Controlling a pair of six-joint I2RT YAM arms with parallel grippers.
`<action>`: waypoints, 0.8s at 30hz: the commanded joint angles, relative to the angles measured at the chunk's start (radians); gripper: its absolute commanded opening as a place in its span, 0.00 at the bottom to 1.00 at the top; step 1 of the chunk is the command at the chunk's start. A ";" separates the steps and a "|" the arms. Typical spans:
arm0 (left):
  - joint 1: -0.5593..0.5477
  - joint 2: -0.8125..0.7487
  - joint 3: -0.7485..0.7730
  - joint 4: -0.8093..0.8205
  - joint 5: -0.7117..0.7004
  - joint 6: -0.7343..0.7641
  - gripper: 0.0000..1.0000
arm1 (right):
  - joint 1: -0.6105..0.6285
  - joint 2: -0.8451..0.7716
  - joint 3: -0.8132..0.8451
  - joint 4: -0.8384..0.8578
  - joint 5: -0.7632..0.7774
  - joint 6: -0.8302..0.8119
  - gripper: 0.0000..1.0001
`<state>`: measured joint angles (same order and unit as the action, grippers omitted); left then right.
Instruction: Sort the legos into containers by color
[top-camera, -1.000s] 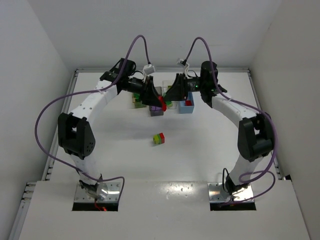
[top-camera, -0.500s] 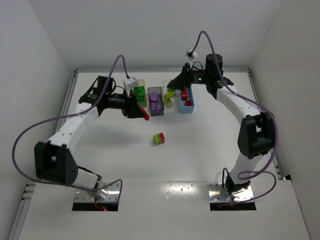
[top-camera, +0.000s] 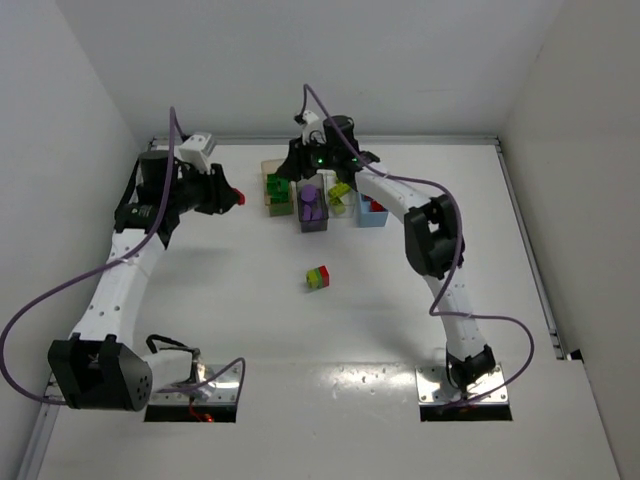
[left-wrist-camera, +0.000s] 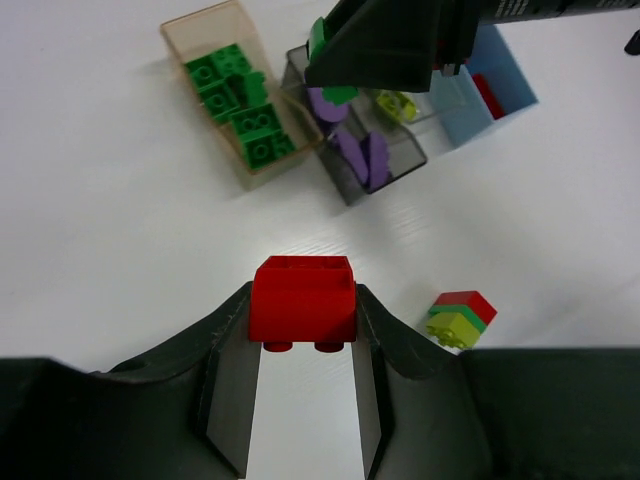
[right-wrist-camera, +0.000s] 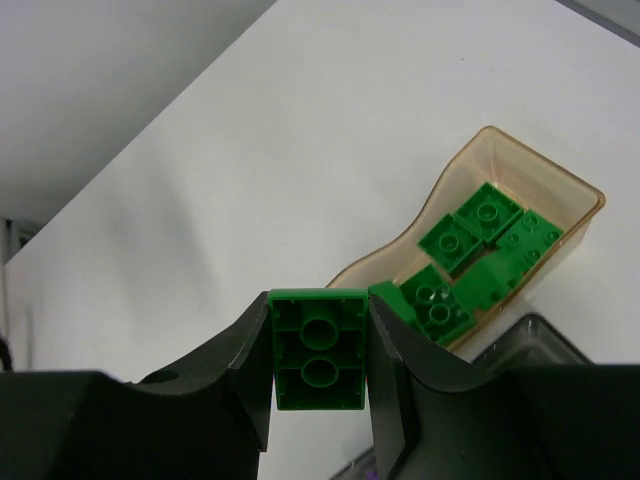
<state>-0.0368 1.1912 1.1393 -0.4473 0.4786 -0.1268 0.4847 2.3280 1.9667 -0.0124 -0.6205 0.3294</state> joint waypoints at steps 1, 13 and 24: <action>0.049 -0.025 0.007 -0.030 -0.063 -0.010 0.17 | 0.014 0.088 0.153 0.009 0.094 0.032 0.09; 0.104 0.018 0.028 -0.059 0.000 0.021 0.17 | 0.054 0.301 0.341 0.002 0.166 0.011 0.30; 0.104 0.062 0.028 0.005 0.093 0.015 0.18 | 0.054 0.234 0.350 0.032 0.067 0.011 0.63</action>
<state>0.0551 1.2572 1.1412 -0.5037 0.5133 -0.0975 0.5312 2.6472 2.2692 -0.0380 -0.5049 0.3473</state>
